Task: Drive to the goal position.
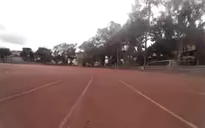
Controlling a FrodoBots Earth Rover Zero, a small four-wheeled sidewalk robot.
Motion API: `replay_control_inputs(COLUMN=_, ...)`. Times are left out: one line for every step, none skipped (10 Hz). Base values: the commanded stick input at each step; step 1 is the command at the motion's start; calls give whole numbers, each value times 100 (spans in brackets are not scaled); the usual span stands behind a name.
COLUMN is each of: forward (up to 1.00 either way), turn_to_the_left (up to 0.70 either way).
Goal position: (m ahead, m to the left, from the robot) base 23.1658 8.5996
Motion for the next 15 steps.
replay_control_inputs(forward=70, turn_to_the_left=0)
replay_control_inputs(forward=70, turn_to_the_left=0)
replay_control_inputs(forward=70, turn_to_the_left=0)
replay_control_inputs(forward=70, turn_to_the_left=0)
replay_control_inputs(forward=70, turn_to_the_left=0)
replay_control_inputs(forward=70, turn_to_the_left=0)
replay_control_inputs(forward=70, turn_to_the_left=0)
replay_control_inputs(forward=70, turn_to_the_left=0)
replay_control_inputs(forward=70, turn_to_the_left=0)
replay_control_inputs(forward=70, turn_to_the_left=0)
replay_control_inputs(forward=70, turn_to_the_left=0)
replay_control_inputs(forward=70, turn_to_the_left=0)
replay_control_inputs(forward=70, turn_to_the_left=0)
replay_control_inputs(forward=70, turn_to_the_left=0)
replay_control_inputs(forward=70, turn_to_the_left=0)
